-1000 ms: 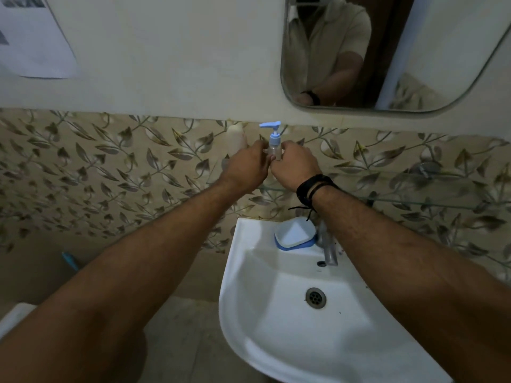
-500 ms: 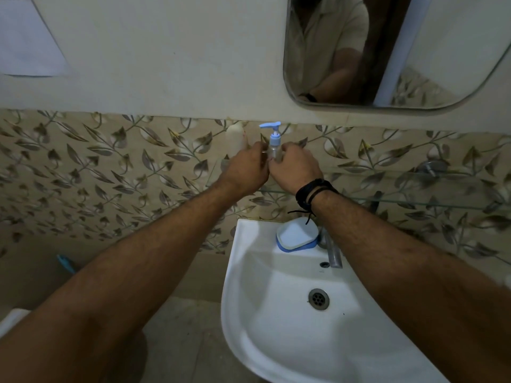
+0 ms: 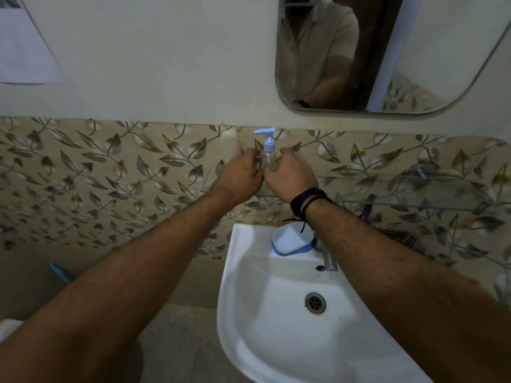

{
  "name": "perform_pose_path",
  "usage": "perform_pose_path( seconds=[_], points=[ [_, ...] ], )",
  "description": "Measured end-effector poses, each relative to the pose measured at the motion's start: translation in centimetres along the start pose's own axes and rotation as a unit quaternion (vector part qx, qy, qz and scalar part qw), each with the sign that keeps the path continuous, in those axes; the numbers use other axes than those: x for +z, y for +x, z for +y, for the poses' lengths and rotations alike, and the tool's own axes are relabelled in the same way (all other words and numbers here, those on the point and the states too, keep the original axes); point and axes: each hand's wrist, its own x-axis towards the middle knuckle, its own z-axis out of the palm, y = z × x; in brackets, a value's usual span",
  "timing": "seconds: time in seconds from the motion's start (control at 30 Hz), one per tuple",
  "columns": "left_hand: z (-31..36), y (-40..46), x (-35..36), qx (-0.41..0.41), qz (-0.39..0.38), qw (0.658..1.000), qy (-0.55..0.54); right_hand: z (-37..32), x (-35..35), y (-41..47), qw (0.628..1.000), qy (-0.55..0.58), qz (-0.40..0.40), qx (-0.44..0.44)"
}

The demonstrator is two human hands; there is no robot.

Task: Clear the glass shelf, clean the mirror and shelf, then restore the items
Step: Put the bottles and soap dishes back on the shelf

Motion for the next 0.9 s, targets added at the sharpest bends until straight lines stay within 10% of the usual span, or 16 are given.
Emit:
perform_pose_path(
  seconds=[0.4, 0.9],
  points=[
    [2.8, -4.2, -0.7, 0.024, 0.057, 0.998, -0.003, 1.0, -1.7, -5.4, 0.994, 0.048, 0.066, -0.072],
    [2.2, -11.6, 7.2, -0.114, -0.151, 0.982, 0.003, 8.6, 4.1, -12.1, 0.989, 0.096, -0.070, 0.087]
  ],
)
